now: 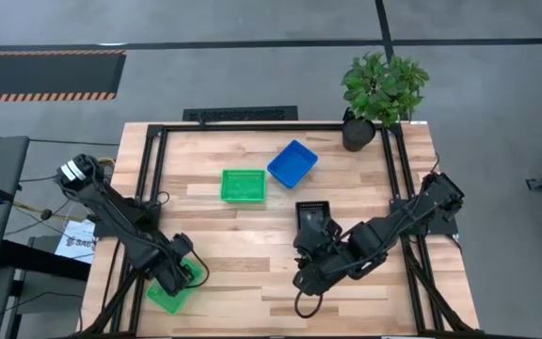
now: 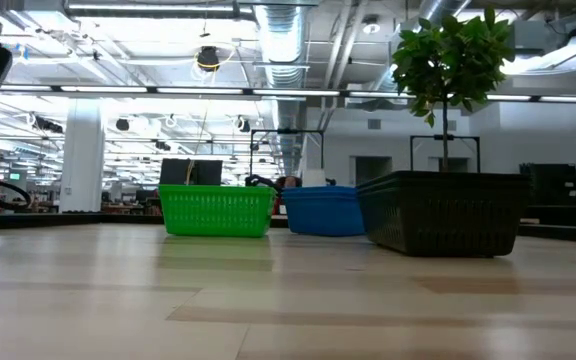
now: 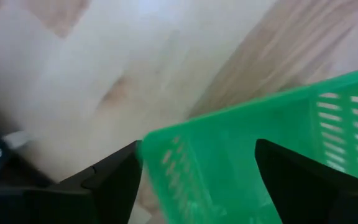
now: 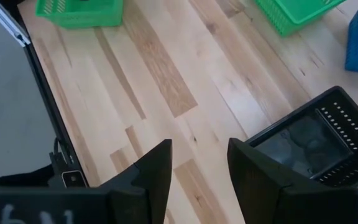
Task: Stack baskets by color
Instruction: Stack the bottom green bin on the top green bin
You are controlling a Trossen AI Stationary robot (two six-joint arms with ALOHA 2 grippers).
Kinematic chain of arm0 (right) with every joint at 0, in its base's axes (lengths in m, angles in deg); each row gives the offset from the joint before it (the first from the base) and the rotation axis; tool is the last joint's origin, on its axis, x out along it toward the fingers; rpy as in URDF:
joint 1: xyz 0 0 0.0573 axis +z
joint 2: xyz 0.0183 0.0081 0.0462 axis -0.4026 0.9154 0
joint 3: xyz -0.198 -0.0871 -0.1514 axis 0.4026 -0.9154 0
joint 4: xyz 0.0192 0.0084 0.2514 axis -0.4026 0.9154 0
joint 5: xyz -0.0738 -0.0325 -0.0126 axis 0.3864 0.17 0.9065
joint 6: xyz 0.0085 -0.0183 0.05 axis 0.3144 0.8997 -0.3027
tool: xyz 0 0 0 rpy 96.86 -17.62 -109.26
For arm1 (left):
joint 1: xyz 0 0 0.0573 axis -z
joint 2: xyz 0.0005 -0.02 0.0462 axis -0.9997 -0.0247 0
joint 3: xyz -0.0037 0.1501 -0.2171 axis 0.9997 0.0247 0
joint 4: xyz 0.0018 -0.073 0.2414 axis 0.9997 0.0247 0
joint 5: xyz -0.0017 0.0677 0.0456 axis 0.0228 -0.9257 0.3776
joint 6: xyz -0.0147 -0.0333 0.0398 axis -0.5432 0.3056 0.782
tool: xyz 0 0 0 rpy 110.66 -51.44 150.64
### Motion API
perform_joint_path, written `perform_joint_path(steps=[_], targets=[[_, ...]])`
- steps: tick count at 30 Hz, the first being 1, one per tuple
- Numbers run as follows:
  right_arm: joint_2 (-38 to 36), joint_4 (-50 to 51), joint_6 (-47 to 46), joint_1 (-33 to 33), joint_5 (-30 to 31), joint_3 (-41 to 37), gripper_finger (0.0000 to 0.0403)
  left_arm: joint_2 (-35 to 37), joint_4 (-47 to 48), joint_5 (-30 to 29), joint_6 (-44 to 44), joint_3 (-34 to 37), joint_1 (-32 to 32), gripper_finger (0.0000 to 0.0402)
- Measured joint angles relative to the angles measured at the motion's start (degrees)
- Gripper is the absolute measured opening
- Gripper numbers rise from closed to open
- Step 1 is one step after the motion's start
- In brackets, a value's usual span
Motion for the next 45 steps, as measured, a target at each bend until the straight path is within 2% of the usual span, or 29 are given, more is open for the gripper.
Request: perform_joint_path(steps=[8, 18, 24, 29, 33, 38, 40, 45], targets=[[0.0, 0.0, 0.0, 0.8, 0.0, 0.0, 0.0170, -4.2, -9.6, 0.0, -2.5, 0.0, -2.3, 0.0230], [0.0, -0.9, -0.4, 0.7, 0.4, 0.0, 0.0166, -4.8, -20.7, -3.4, -0.3, 0.0, -13.4, 0.0129], [0.0, -1.2, -2.1, 0.7, 1.3, 0.0, 0.0164, -4.8, -34.0, -4.8, 7.1, 0.0, -22.3, 0.0077], [0.0, -0.1, -6.8, 0.7, 1.4, 0.0, 0.0166, -4.8, -43.2, -4.2, 11.2, -0.1, -26.8, 0.0052], [0.0, 1.9, -11.9, 0.7, 1.6, -0.2, 0.0174, -4.8, -43.7, -4.3, 14.1, -2.2, -28.3, 0.0055], [0.1, -1.7, -13.5, 0.5, 1.6, -4.7, 0.0205, -4.3, -41.9, -0.7, 23.6, -7.2, -30.0, 0.0112], [0.0, -4.6, -13.7, 0.3, 1.7, -7.1, 0.0219, -3.3, -37.8, -0.1, 26.5, -9.7, -30.2, 0.0144], [0.2, -20.5, -13.6, -1.5, 2.3, -15.3, 0.0234, 2.0, -19.7, -0.6, 30.9, -16.6, -29.6, 0.0215]])
